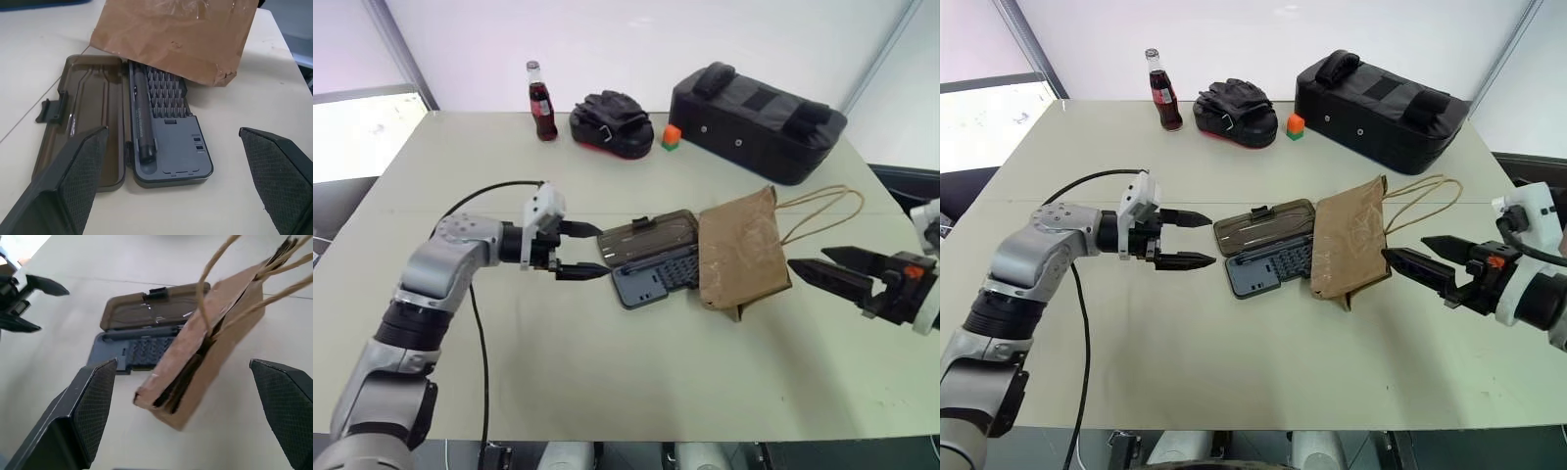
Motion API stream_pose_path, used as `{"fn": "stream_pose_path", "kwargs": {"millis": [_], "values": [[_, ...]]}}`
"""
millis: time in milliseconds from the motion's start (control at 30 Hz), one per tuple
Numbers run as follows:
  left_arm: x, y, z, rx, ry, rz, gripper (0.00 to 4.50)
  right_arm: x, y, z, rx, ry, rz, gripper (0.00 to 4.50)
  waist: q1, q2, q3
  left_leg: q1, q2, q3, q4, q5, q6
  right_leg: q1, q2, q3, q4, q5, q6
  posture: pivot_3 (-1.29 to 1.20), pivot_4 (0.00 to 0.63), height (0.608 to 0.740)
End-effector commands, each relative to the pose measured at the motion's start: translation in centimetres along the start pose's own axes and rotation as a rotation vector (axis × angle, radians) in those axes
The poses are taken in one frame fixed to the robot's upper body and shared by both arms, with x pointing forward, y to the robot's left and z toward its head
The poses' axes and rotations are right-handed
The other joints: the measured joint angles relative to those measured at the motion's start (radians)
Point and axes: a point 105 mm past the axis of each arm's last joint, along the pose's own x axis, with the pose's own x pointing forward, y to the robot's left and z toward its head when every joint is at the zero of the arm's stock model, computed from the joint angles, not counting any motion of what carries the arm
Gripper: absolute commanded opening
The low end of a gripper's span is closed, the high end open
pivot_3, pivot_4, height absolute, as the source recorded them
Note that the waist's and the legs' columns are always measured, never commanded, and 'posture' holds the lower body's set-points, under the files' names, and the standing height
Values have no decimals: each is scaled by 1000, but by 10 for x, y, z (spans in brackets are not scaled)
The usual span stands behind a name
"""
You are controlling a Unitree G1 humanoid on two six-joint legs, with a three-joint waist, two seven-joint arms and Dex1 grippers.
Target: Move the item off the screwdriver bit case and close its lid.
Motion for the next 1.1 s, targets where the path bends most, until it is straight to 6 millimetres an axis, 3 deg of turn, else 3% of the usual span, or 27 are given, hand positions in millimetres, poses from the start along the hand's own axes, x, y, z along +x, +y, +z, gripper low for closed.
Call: {"fn": "stream_pose_path", "kwargs": {"millis": [33, 333, 533, 633, 867, 1100], "values": [[2, -1, 4, 31, -17, 5, 4474, 4, 9, 1, 31, -11, 15, 4500, -1, 0, 0, 0, 0, 0, 0, 0, 0, 0, 0, 0, 0, 0, 0, 0, 150, 740], [2, -5, -2, 25, -31, 66, 4474, 31, 2, -14, 103, 27, 28, 4500, -1, 0, 0, 0, 0, 0, 0, 0, 0, 0, 1, 0, 0, 0, 0, 0, 150, 740], [-1, -6, -5, 29, -25, 107, 4474, 37, -11, -23, 86, 73, 6, 4500, 0, 0, 0, 0, 0, 0, 1, 0, 0, 0, 0, 0, 0, 0, 0, 0, 150, 740], [-2, -6, -5, 32, -22, 119, 4500, 41, -19, -26, 88, 82, -16, 3761, 0, 0, 0, 0, 0, 0, 1, 0, 0, 0, 0, 0, 0, 0, 0, 0, 150, 740], [-5, -3, -5, 31, -20, 145, 4500, 45, -18, -23, 75, 75, 3, 167, 0, 0, 0, 0, 0, 0, 1, 0, 0, 0, 1, 0, 0, 0, 0, 0, 150, 740], [-4, -3, -8, 25, -24, 160, 4500, 45, -14, -15, 38, 53, 16, 74, 0, 0, 0, 0, 0, 0, 1, 0, 0, 0, 1, 0, 0, 0, 0, 0, 150, 740]]}}
